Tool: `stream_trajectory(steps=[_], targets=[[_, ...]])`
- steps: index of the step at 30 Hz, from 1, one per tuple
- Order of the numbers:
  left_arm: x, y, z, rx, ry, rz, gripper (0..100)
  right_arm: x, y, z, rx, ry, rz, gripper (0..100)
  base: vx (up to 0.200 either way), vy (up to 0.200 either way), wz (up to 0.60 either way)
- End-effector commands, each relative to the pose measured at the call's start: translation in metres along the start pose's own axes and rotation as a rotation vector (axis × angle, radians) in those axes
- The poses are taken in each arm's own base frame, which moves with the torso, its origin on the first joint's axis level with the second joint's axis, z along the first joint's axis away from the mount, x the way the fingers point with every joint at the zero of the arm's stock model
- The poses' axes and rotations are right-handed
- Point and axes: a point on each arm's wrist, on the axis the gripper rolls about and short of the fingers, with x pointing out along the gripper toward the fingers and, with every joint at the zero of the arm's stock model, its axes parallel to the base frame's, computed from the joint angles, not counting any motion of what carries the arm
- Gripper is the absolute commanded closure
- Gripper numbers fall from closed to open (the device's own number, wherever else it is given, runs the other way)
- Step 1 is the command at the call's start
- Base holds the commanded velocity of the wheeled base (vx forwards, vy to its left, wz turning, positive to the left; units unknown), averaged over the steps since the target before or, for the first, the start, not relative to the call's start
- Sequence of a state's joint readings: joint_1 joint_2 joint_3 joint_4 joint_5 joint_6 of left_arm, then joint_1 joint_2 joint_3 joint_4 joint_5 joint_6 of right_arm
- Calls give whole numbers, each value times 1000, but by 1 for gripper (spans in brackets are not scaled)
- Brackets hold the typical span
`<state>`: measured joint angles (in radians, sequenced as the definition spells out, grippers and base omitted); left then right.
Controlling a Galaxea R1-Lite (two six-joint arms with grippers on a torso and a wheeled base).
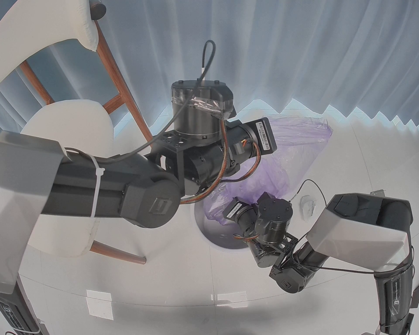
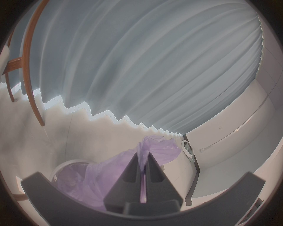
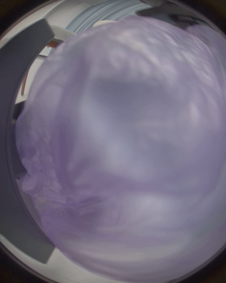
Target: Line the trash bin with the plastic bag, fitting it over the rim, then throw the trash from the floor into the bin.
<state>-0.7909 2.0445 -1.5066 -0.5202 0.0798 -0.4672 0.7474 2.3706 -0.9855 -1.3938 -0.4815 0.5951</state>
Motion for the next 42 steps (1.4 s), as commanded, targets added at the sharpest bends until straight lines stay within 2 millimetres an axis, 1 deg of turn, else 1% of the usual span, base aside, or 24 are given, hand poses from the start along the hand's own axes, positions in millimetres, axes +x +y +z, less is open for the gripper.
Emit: stream_trajectory(steps=[1,4,7,8,9,11,12,13,14,15,16,19,20,22,25,28,29,32,34,35,38,39,41,42], targets=[[7,4,-10,2,14,8,100,12,-23,-6,-18,9,-42,100,0,0,0],[8,6,-13,3,21,13,100,7,-17,-10,-19,28,-27,100,0,0,0],[9,7,-15,5,25,20,100,-20,8,-28,-25,97,41,100,0,0,0],[9,7,-15,5,25,20,100,-20,8,-28,-25,97,41,100,0,0,0],[8,12,-15,7,23,42,100,-50,34,-33,-15,155,110,100,0,0,0],[7,18,-13,8,19,59,100,-77,57,-32,17,194,179,100,0,0,0],[7,19,-12,8,19,60,100,-80,59,-31,19,198,184,100,0,0,0],[7,26,-9,9,13,78,100,-108,74,-23,51,234,238,100,0,0,0],[6,26,-8,9,13,79,100,-110,75,-22,53,237,242,100,0,0,0],[6,33,-5,11,9,98,100,-134,78,-14,69,276,267,100,0,0,0],[5,38,-3,10,6,110,100,-148,72,-9,69,304,266,100,0,0,0],[3,46,-5,10,18,133,100,-175,52,7,56,349,243,100,0,0,0],[3,46,-5,10,17,133,100,-176,51,8,56,351,241,100,0,0,0],[0,48,-6,9,25,140,100,-194,31,32,75,354,208,100,0,0,0],[-3,48,-6,9,30,144,100,-200,6,56,82,314,139,100,0,0,0],[-7,52,-3,4,30,157,100,-197,-26,76,74,275,43,100,0,0,0],[-8,53,-2,4,28,157,100,-196,-32,79,71,272,28,100,0,0,0],[-14,53,4,7,46,168,100,-181,-72,105,55,228,-60,100,0,0,0],[-18,51,5,7,61,168,100,-174,-85,113,48,218,-83,100,0,0,0],[-26,47,12,9,84,176,100,-162,-108,127,20,200,-112,100,0,0,0],[-32,43,16,8,101,178,100,-140,-141,141,-86,201,-121,100,0,0,0],[-33,42,16,6,104,178,100,-132,-151,144,-127,197,-117,100,0,0,0],[-33,42,16,6,104,178,100,-132,-151,144,-127,197,-117,100,0,0,0],[-39,36,21,6,102,168,100,-100,-176,150,-238,148,-84,100,0,0,0]])
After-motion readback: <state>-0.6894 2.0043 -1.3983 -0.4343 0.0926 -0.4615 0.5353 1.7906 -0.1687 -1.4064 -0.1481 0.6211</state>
